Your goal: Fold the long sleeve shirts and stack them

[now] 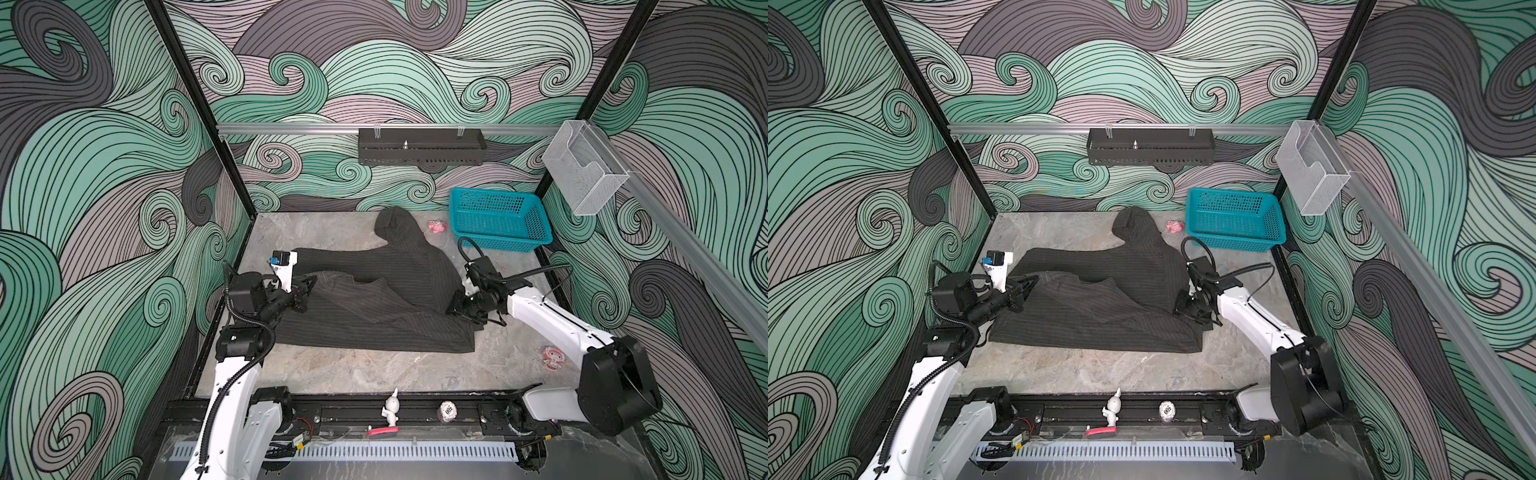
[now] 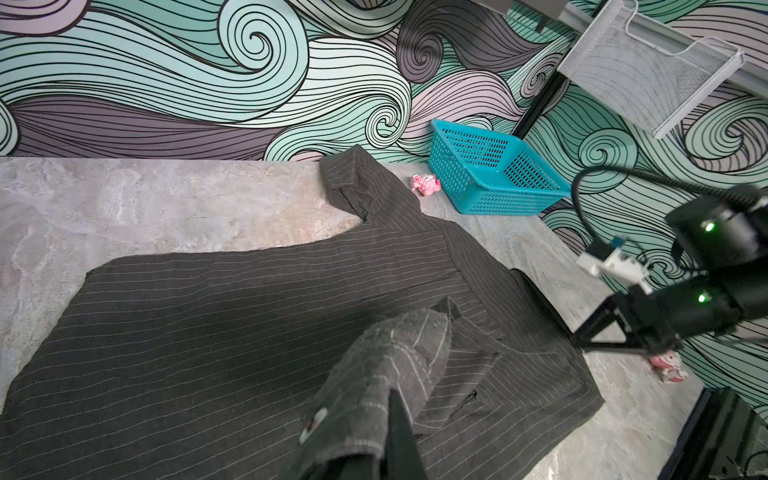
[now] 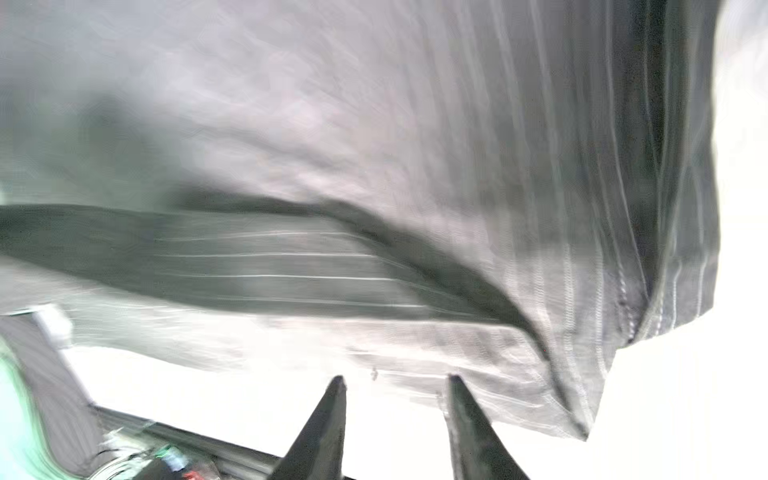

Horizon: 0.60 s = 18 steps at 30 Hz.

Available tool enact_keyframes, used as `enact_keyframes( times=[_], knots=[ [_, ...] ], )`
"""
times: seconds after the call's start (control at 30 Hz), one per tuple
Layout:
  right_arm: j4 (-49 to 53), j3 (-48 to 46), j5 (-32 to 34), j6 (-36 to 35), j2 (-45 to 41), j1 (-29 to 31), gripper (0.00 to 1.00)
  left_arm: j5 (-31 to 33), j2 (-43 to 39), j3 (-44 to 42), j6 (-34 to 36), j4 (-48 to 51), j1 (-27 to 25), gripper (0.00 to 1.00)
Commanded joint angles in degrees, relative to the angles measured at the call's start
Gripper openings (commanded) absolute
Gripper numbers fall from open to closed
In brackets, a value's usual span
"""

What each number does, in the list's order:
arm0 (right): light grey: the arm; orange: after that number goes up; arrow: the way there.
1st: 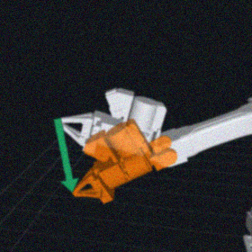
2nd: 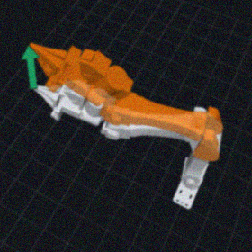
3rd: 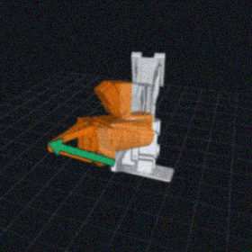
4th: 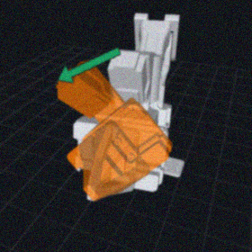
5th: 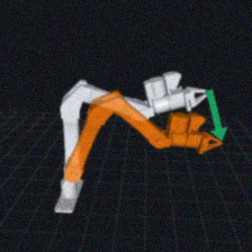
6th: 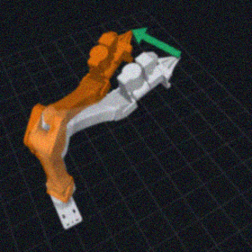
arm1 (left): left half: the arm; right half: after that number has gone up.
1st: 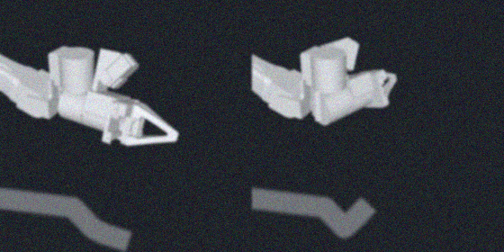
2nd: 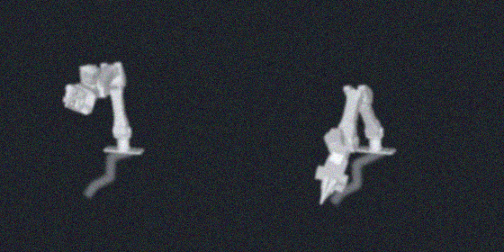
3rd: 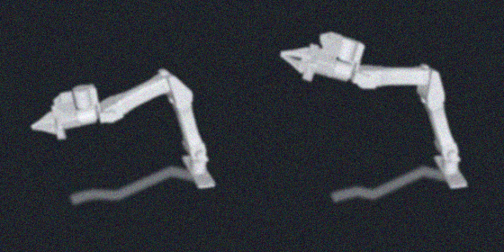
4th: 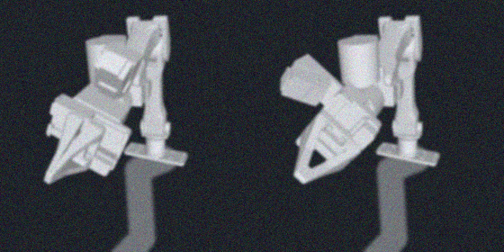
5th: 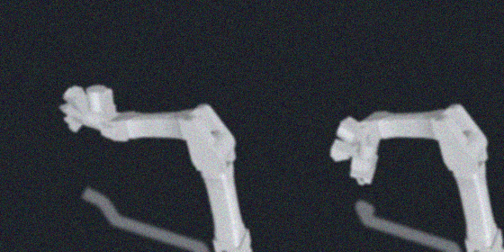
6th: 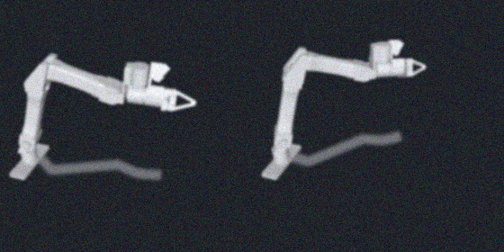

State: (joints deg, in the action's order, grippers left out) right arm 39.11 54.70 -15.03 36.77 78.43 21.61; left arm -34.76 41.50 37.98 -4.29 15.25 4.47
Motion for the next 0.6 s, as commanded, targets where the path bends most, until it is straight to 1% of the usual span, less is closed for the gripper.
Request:
enact_keyframes(
  times=[0.0,0.07,0.13,0.2,0.27,0.33,0.37,0.43,0.47,0.5,0.57],
  knots=[
    [2.21,6.89,-0.36,-1.84,4.05,0.64,0.46,-2.15,-0.89,-0.49,-0.35,1.85,0.23,0.00],
    [1.70,10.79,-1.33,-2.29,9.82,0.92,0.50,-2.36,-1.19,-0.46,-0.28,2.57,0.19,0.00],
    [0.05,13.82,-3.76,-2.71,14.92,1.78,0.54,-3.05,-1.61,-0.31,-0.23,3.08,0.19,0.00],
    [-2.28,16.82,-6.47,-4.35,18.23,3.54,0.58,-3.72,-1.70,-0.31,-0.17,3.17,0.19,0.00],
    [-3.96,19.67,-7.22,-7.00,19.66,5.63,0.61,-4.63,-1.50,-0.44,-0.04,2.87,0.10,0.00],
    [-8.26,19.82,-7.96,-11.62,18.78,7.84,0.63,-6.04,-1.17,-1.05,-0.68,1.25,-0.07,0.00],
    [-10.61,18.82,-7.13,-14.70,17.53,8.87,0.63,-6.64,-0.93,-1.39,-1.16,0.40,-0.16,0.00],
    [-17.66,13.99,-2.89,-22.02,12.99,11.46,0.63,-6.97,-0.08,-2.36,-2.21,-1.12,-0.26,0.00],
    [-21.10,11.67,-1.50,-23.74,11.22,11.93,0.63,-6.86,0.48,-2.42,-2.34,-0.69,-0.29,0.00],
    [-22.66,9.96,-0.88,-24.91,9.88,11.80,0.63,-6.31,1.13,-2.15,-2.37,0.58,-0.39,0.00],
    [-21.17,9.70,0.09,-27.16,9.37,11.41,0.64,-3.52,2.35,-1.21,-2.73,3.81,-0.33,0.00]
  ],
)
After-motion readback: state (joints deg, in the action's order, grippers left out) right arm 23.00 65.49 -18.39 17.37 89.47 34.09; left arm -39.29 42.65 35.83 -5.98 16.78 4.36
